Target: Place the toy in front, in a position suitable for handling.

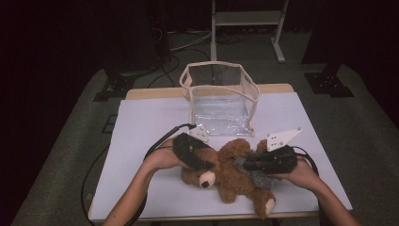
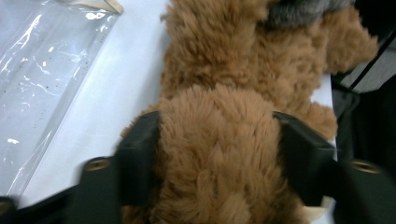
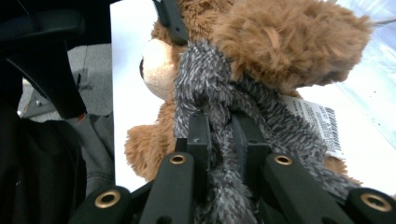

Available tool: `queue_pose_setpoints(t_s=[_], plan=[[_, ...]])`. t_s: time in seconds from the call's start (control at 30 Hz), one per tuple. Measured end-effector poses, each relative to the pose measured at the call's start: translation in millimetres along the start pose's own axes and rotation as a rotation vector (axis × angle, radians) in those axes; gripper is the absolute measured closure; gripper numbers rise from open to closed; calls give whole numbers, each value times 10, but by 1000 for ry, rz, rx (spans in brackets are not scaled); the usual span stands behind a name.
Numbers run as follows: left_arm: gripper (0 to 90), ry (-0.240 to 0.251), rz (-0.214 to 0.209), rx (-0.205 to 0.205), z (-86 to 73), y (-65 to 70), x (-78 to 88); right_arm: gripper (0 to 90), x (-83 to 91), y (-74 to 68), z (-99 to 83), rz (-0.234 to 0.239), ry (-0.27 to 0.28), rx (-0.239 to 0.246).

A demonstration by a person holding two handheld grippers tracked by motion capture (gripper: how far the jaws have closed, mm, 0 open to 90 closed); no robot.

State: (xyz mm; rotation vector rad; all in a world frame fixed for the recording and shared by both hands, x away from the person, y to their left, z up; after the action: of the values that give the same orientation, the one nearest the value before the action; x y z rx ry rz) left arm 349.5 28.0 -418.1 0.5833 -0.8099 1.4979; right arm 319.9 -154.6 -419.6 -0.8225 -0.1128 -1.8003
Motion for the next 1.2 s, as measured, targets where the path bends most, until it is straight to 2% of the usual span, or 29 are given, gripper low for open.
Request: queue_pose_setpoints(t_s=[0.07, 0.1, 0.13, 0.2, 0.3, 0.4, 0.57, 0.67, 0.73, 0.83, 1.07, 1.2], plan=[[454, 19, 22, -3, -29, 62, -6, 782, 43, -32, -3, -3, -7, 14], [478, 18, 31, -23, -64, 89, 8, 782, 95, -33, 15, -1, 1, 17], [495, 25, 40, -25, -75, 107, 12, 781, 181, -20, 55, 5, 22, 11], [503, 42, 49, -41, -95, 144, 29, 781, 318, 41, 147, -6, 63, -8], [502, 54, 59, -54, -92, 173, 31, 781, 392, 131, 323, -17, 98, -25], [498, 60, 61, -62, -95, 184, 33, 781, 264, 87, 465, -15, 59, 7], [494, 61, 63, -71, -106, 230, 48, 780, -141, -73, 601, -1, -46, 95], [492, 63, 62, -67, -117, 251, 53, 780, -332, -123, 534, -16, -117, 132], [493, 72, 60, -64, -120, 257, 51, 781, -340, -124, 486, -22, -132, 137], [493, 83, 60, -53, -124, 262, 52, 781, -228, -92, 424, -22, -127, 127], [492, 99, 57, -39, -125, 259, 51, 780, 140, 103, 164, -55, -97, 38], [489, 118, 50, -26, -125, 260, 56, 780, 288, 179, 4, -60, -70, -10]])
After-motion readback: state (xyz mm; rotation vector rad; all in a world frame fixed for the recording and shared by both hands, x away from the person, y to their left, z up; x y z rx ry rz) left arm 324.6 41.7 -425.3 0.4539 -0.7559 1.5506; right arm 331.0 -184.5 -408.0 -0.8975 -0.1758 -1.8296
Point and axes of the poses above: each handheld gripper's, and its own axes: x roughly backward along the jaws, z roughly out of its top, y roughly to its right, the point moved 8 cm from there along -x, roughly forward along the jaws, and after that the axes turned 14 degrees about -x, right-handed, at the moved point
